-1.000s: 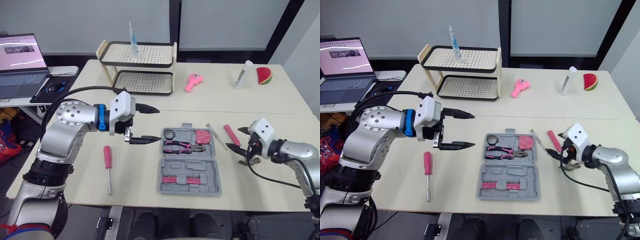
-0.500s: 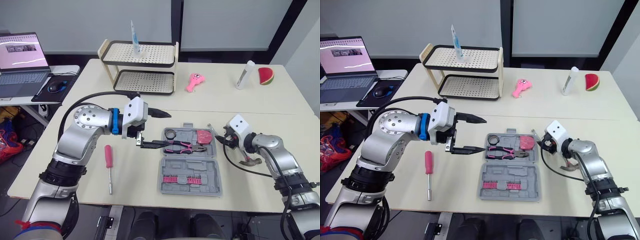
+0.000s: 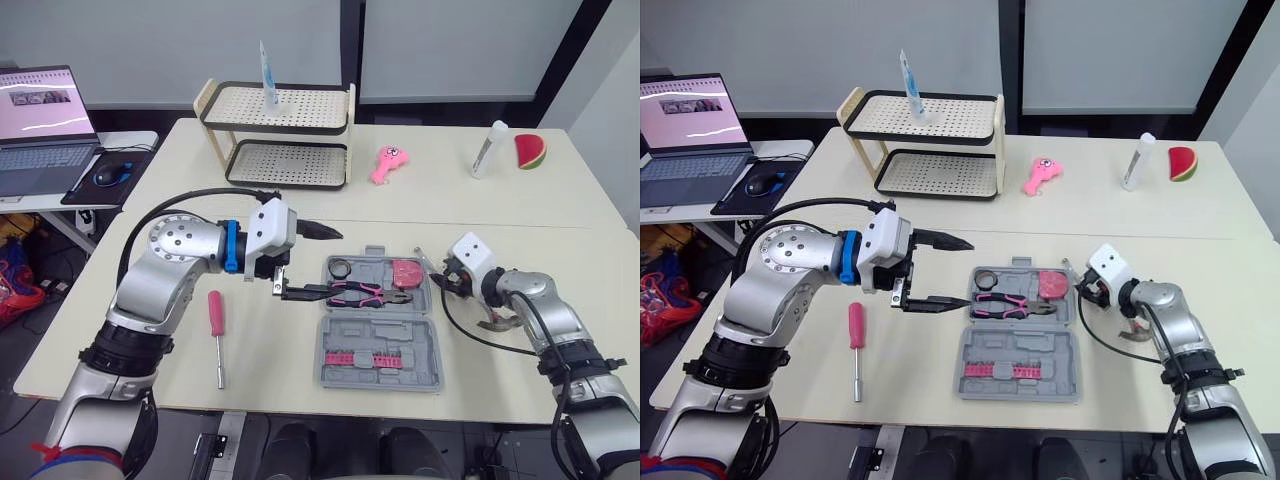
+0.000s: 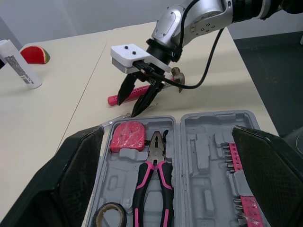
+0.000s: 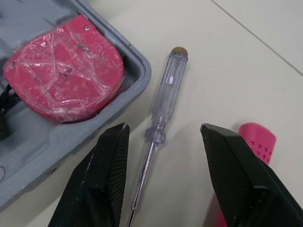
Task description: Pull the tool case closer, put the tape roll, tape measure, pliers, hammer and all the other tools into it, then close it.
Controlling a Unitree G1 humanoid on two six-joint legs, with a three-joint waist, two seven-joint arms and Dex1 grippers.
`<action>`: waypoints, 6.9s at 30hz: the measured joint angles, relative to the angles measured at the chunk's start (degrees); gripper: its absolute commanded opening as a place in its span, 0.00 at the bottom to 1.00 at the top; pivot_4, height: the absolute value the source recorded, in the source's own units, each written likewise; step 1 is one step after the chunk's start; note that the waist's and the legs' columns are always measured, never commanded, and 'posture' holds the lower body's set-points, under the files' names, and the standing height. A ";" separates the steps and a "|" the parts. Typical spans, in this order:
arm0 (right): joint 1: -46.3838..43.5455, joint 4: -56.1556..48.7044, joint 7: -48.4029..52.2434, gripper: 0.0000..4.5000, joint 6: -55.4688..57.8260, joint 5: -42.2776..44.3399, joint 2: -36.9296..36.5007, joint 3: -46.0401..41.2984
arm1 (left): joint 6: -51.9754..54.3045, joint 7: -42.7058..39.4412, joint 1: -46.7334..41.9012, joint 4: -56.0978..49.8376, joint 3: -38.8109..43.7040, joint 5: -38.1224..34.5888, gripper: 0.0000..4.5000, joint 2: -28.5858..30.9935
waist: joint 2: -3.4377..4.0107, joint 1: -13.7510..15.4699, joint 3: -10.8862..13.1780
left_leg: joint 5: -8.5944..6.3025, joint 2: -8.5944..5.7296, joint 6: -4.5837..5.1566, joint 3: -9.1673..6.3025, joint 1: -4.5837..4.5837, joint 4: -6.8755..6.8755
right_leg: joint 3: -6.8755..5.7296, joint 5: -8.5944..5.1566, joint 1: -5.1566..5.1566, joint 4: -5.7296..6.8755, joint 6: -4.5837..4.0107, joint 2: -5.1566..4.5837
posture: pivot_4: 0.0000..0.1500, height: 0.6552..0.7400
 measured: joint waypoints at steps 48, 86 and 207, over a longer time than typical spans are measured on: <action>5.58 -47.72 16.92 0.07 24.73 5.42 -17.40 9.27 | -8.88 -8.70 15.21 -1.84 4.64 0.57 1.00 10.54 | 0.08 -0.05 0.01 | -0.01 0.04 0.01 -0.10 -0.35 -0.08 | 0.15 0.00 -0.53 0.10 -0.01 0.07 | 1.00 1.00; -5.52 -44.36 9.00 0.07 31.63 -7.86 -3.69 36.48 | -11.21 -9.94 21.32 -4.31 5.47 3.39 1.00 16.26 | 0.06 -0.05 0.01 | -0.01 -0.03 0.01 -0.13 -0.36 -0.05 | 0.11 0.01 -0.67 0.27 -0.01 0.06 | 1.00 1.00; 6.32 -51.02 16.84 0.05 25.78 3.95 -7.49 9.46 | -10.37 -5.86 20.26 2.15 8.39 1.42 1.00 13.71 | 0.02 0.23 0.00 | -0.01 -0.03 0.03 -0.22 -0.35 0.00 | 0.07 0.00 -0.78 0.74 0.00 0.06 | 1.00 1.00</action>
